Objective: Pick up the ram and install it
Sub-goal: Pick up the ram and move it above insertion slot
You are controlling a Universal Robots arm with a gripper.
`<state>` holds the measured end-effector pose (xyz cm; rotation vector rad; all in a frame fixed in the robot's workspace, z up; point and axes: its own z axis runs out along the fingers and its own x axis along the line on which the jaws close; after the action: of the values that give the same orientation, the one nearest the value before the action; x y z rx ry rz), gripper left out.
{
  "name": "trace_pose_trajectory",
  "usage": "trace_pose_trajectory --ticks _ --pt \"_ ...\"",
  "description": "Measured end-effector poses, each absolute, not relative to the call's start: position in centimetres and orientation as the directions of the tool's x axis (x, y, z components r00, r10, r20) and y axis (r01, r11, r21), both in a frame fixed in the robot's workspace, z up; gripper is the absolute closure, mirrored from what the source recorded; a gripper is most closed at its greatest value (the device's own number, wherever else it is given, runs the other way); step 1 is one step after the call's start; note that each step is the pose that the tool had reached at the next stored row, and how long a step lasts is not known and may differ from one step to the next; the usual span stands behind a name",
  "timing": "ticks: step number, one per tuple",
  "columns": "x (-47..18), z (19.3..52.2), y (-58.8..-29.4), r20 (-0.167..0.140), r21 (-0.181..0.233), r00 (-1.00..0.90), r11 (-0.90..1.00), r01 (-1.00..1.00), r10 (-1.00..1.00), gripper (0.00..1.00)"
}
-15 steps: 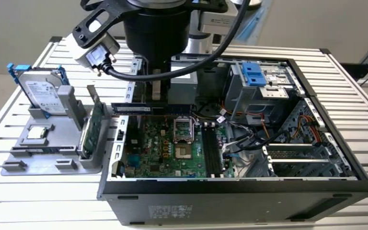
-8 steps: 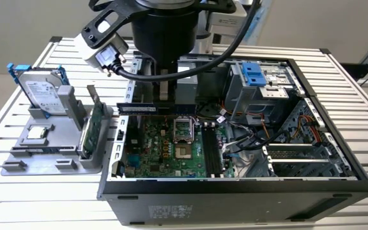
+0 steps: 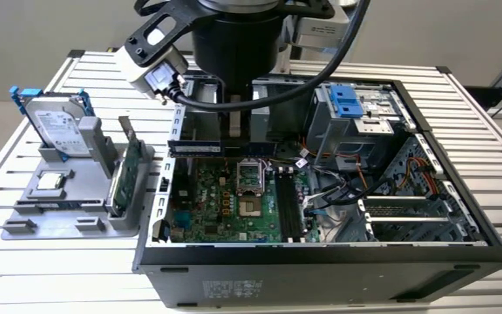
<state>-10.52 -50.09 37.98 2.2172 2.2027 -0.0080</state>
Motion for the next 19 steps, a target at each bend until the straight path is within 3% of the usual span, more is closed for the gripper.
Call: trace_pose_trajectory --ticks 19 --pt "-8.7 38.0 -50.1 -0.015 0.008 0.007 -0.007 1.0 1.0 1.0"
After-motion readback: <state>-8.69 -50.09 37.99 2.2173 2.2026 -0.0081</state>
